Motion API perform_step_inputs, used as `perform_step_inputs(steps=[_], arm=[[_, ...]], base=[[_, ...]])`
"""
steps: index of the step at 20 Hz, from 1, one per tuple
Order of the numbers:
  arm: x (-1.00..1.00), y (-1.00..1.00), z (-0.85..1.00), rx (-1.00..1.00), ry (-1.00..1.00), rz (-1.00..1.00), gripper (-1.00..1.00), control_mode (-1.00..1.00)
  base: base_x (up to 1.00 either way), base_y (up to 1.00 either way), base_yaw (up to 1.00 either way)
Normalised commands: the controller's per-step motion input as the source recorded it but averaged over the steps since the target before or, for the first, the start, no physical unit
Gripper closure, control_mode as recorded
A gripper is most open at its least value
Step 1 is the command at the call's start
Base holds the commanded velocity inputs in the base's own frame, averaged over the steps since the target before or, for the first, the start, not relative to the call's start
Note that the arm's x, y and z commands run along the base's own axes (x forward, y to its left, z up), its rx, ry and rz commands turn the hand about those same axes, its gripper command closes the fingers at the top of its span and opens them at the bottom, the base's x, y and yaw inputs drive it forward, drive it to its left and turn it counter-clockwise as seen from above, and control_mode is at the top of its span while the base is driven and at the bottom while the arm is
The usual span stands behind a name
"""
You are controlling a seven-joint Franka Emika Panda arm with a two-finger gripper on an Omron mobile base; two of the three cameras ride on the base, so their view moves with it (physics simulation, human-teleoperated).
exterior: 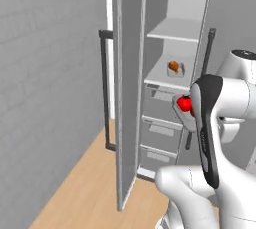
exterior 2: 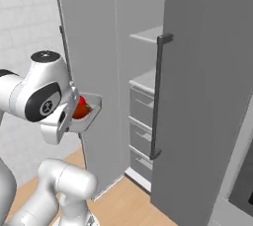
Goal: Take the meat container that has the chicken drumstick and place it on the second highest rack of the freezer. Then take the vegetable container that has the tomatos and place it on the highest rack of the freezer.
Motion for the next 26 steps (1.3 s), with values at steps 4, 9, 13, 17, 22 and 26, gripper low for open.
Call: perform_step_inputs(steps=[4,9,13,17,22,26], arm=[[0.0,0.0,0.0,0.0,0.0,0.0,1.0,1.0],[0.0,0.0,0.0,0.0,0.0,0.0,1.0,1.0],[0.0,0.0,0.0,0.0,0.0,0.0,1.0,1.0],[0.0,0.0,0.0,0.0,0.0,0.0,1.0,1.0],[0.0,0.0,0.0,0.0,0.0,0.0,1.0,1.0],[0.0,0.0,0.0,0.0,0.0,0.0,1.0,1.0]], base=[[0.63,0.0,-0.38],[0.74,0.13,-0.3],[0.76,0.38,-0.24],[0.59,0.22,-0.22],[0.4,0.0,-0.17],[0.39,0.05,-0.14]])
